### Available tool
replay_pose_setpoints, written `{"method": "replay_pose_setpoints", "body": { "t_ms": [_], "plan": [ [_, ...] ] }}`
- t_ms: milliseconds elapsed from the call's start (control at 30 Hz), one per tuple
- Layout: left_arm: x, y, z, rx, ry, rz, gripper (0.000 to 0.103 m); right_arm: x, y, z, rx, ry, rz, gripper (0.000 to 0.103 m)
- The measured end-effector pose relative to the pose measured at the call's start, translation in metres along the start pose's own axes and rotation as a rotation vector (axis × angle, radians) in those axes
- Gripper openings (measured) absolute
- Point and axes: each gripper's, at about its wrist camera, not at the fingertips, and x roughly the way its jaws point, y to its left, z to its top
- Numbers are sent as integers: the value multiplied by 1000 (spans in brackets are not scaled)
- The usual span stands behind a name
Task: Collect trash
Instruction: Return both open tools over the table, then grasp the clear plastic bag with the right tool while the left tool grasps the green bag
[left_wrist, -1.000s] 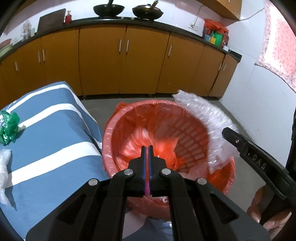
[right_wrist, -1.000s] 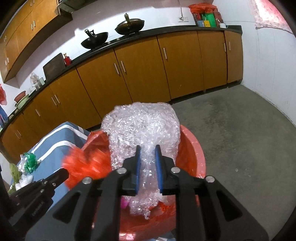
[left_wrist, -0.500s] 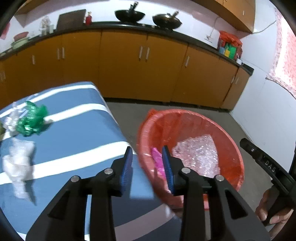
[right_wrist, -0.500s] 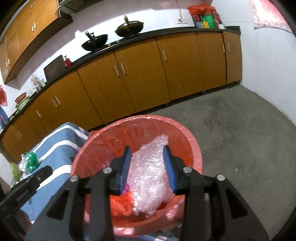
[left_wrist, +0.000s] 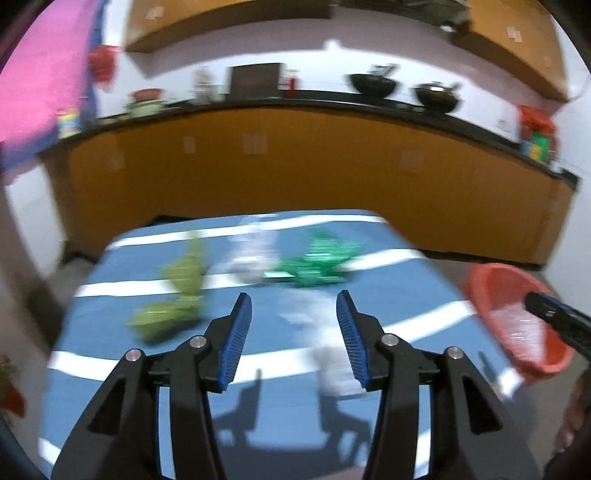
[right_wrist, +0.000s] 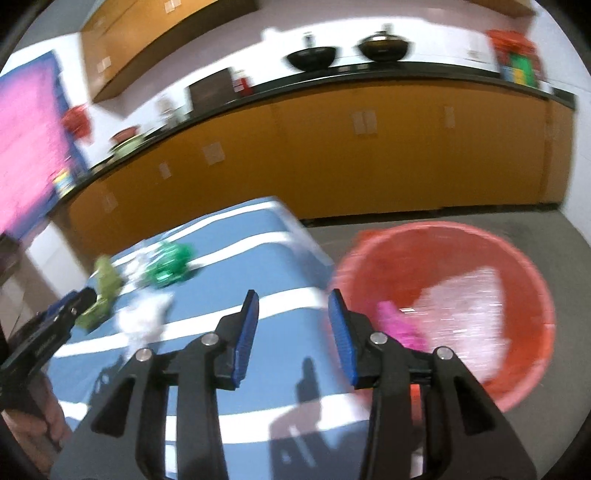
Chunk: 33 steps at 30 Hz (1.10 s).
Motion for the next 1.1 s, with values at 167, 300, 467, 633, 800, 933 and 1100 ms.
{"method": "replay_pose_setpoints", "body": {
  "t_ms": [167, 300, 467, 633, 800, 933, 1100],
  "plan": [
    [-2, 79, -13, -71, 13, 138, 58, 27, 75, -11, -81, 51, 93, 49],
    [-3, 117, -20, -106, 6, 193, 68, 43, 117, -18, -130, 71, 129, 60],
    [0, 143, -25, -147, 6, 206, 78, 71, 148, -24, -164, 113, 99, 64],
    [7, 151, -21, -151, 1, 186, 86, 91, 157, -30, -175, 148, 53, 64],
    [18, 145, -19, -120, 6, 152, 88, 102, 157, -34, -192, 182, 30, 50],
    [27, 135, -16, -96, 16, 130, 89, 104, 150, -36, -182, 191, 17, 35],
    [37, 122, -15, -68, 29, 112, 89, 99, 138, -37, -170, 169, 4, 23]
  ]
}}
